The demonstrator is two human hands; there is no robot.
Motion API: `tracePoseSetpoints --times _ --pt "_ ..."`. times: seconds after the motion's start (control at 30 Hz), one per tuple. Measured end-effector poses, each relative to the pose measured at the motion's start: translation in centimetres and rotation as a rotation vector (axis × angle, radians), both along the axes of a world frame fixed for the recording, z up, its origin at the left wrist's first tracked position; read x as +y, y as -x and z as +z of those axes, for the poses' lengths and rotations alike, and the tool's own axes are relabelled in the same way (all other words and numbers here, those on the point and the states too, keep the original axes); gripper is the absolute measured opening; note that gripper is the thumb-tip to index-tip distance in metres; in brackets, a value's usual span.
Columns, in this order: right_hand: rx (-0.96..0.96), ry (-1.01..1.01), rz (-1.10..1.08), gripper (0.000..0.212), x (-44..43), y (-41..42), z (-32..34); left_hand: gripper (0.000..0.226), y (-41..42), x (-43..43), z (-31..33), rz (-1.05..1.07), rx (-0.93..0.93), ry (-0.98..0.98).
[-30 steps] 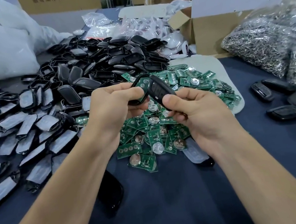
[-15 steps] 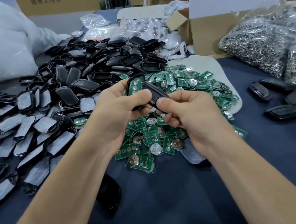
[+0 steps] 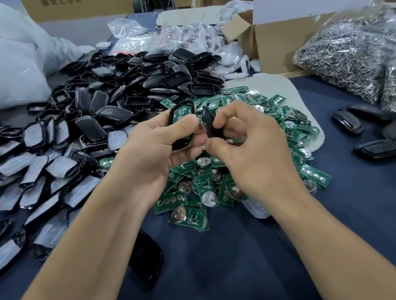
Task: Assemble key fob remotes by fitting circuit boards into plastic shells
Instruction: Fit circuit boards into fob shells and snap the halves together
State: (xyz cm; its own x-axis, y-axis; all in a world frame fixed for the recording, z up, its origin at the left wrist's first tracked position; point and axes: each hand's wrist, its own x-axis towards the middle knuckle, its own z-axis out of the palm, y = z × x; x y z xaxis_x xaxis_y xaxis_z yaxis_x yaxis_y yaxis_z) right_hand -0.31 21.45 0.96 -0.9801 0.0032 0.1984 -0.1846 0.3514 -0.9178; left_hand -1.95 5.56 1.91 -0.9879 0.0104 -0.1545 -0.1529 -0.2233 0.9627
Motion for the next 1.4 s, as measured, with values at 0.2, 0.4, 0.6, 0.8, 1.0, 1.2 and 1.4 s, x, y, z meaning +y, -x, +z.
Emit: tracePoseSetpoints --times 0.2,0.4,0.6,0.8,1.0,1.2,1.4 --pt "-0.433 0.834 0.233 0.019 0.5 0.7 0.6 0.014 -0.1 -0.4 0.7 -0.058 -0.012 -0.068" --pt "-0.693 1.164 0.382 0.062 1.6 0.9 0.9 0.015 -0.3 -0.5 1.3 0.016 0.026 -0.058" --pt "-0.711 1.127 0.559 0.047 2.2 0.9 0.5 0.015 -0.2 -0.2 0.7 0.030 0.054 0.166" --pt "-0.701 0.975 0.630 0.046 2.3 0.8 0.7 0.026 -0.3 -0.9 0.6 -0.042 0.093 0.282" --pt "-0.459 0.557 0.270 0.005 0.9 0.7 0.4 0.028 -0.1 -0.7 0.1 0.165 0.174 0.414" --pt "-0.290 0.365 0.112 0.012 -0.2 0.3 -0.3 0.043 -0.1 0.2 -0.5 0.248 0.249 0.541" --pt "-0.318 0.449 0.215 0.016 -0.1 0.3 -0.1 0.039 0.0 0.3 -0.6 0.279 0.329 0.485"
